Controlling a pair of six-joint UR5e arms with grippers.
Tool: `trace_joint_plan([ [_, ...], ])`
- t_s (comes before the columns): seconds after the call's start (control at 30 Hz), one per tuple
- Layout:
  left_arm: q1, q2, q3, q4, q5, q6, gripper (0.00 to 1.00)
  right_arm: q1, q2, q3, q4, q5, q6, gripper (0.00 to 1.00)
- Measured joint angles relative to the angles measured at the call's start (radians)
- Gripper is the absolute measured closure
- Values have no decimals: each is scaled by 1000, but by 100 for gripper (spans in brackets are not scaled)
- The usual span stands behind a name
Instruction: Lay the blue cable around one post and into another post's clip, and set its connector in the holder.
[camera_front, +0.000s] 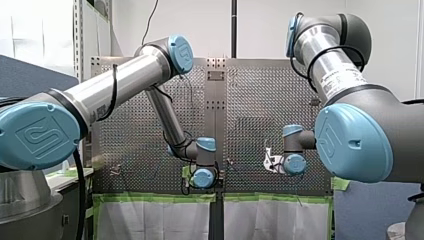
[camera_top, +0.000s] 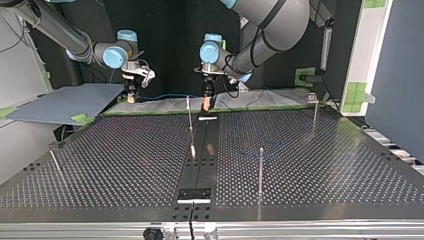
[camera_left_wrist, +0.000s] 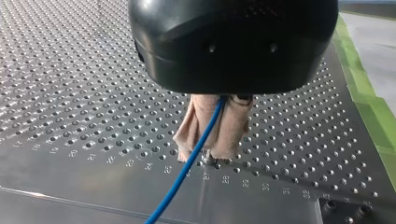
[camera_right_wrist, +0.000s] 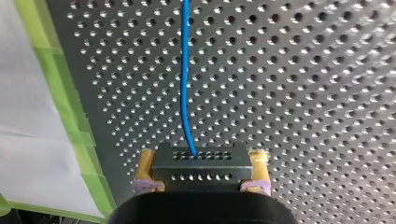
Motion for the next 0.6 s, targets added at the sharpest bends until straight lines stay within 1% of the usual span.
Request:
trace_joint_plan([
  [0.17,4,0,1,2,1,0,94,-2,4,-8,6,-1,-1,62],
  [0.6,16,0,18,0,15,-1,94,-4,8,-26,-25,-2,0,62],
])
